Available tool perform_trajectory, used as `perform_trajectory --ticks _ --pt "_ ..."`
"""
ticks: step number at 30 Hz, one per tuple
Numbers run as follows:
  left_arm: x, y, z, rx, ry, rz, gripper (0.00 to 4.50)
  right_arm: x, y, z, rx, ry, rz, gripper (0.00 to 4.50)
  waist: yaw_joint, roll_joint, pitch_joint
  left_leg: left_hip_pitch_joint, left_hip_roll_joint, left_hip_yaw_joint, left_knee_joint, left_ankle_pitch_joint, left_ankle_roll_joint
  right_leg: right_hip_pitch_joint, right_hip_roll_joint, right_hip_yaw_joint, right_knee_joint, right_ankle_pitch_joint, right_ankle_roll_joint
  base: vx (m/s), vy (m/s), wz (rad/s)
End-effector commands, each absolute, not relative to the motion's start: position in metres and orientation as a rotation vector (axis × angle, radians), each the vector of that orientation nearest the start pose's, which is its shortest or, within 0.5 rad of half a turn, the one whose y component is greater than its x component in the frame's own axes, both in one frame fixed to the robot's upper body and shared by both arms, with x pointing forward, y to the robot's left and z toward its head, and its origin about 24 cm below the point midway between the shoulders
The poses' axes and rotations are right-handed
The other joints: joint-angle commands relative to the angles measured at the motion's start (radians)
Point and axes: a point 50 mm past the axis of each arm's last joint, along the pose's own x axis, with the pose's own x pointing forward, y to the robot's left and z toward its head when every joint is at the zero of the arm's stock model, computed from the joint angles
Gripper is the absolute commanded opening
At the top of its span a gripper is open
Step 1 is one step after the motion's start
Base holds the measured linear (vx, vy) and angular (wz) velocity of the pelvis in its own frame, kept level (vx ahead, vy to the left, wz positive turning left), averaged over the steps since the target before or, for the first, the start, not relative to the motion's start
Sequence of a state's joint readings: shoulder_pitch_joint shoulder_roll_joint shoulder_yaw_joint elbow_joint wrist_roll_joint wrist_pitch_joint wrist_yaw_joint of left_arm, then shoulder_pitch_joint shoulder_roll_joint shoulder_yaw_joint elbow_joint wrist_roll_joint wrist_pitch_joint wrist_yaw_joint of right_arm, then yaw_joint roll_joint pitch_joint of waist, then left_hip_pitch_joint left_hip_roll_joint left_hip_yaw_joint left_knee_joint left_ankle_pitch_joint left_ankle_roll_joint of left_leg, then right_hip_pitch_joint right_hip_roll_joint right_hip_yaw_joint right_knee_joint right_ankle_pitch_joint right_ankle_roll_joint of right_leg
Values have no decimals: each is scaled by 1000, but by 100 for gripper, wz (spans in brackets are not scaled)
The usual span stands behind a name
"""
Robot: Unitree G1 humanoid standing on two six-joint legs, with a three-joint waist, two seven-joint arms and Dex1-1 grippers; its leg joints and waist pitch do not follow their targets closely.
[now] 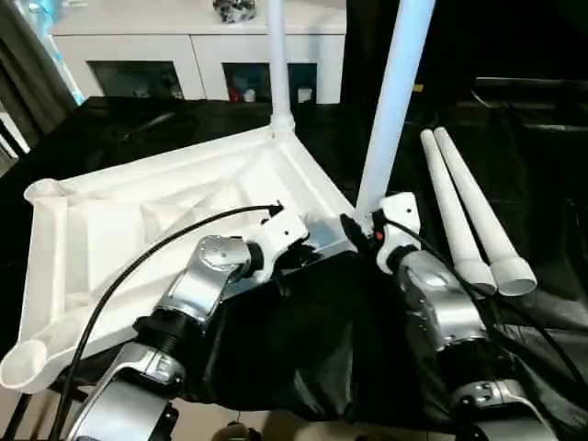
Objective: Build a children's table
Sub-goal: Rotate leg to tighten
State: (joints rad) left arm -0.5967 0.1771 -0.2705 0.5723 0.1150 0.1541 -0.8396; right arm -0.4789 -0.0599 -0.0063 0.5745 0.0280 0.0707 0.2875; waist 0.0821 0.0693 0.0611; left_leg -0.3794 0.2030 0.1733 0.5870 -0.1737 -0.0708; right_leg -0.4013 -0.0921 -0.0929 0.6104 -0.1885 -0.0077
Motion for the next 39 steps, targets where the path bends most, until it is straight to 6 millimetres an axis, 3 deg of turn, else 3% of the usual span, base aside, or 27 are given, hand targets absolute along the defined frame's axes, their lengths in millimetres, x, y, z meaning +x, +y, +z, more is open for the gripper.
perform_trajectory --ticks 1,7,8,14,20,22,23,30,39 --pt "321 46 63 409 224 -1186 0 328 -72 36 22 204 559 343 -2 -13 -59 10 21 -8 -76 -260 28 45 -58 50 -92 -294 -166 0 0 0" --pt "320 72 61 457 237 -1216 0 329 -98 39 -92 180 619 382 -3 -11 -65 6 23 -8 -71 -221 42 50 -57 50 -82 -207 -186 0 0 0" --pt "318 80 60 463 247 -1235 0 327 -108 41 -116 170 669 382 -3 -19 -67 4 23 -7 -69 -197 52 52 -57 50 -78 -168 -197 0 0 0" --pt "313 99 62 453 267 -1315 0 315 -129 44 -198 176 886 382 5 -14 -71 1 25 -3 -57 -127 112 54 -53 48 -57 -23 -252 0 0 0" --pt "311 121 64 492 305 -1393 0 302 -146 51 -215 218 1114 382 12 -15 -67 5 29 -3 -60 -184 106 53 -55 47 -65 -111 -249 0 0 0" --pt "311 126 65 499 320 -1411 0 299 -151 51 -208 244 1162 367 11 -21 -64 4 29 -2 -61 -189 104 53 -54 48 -67 -130 -247 0 0 0" --pt "311 128 65 502 329 -1421 0 297 -153 51 -204 258 1184 357 13 -19 -64 5 30 -3 -61 -190 101 53 -55 48 -67 -142 -244 0 0 0" --pt "311 133 68 509 336 -1447 0 291 -154 47 -208 300 1241 303 14 -21 -68 4 29 -3 -57 -139 112 52 -56 48 -59 -86 -262 0 0 0" --pt "313 126 66 477 322 -1398 0 290 -146 42 -133 287 1163 272 18 -20 -67 6 30 -3 -60 -167 93 52 -57 49 -65 -142 -248 0 0 0"
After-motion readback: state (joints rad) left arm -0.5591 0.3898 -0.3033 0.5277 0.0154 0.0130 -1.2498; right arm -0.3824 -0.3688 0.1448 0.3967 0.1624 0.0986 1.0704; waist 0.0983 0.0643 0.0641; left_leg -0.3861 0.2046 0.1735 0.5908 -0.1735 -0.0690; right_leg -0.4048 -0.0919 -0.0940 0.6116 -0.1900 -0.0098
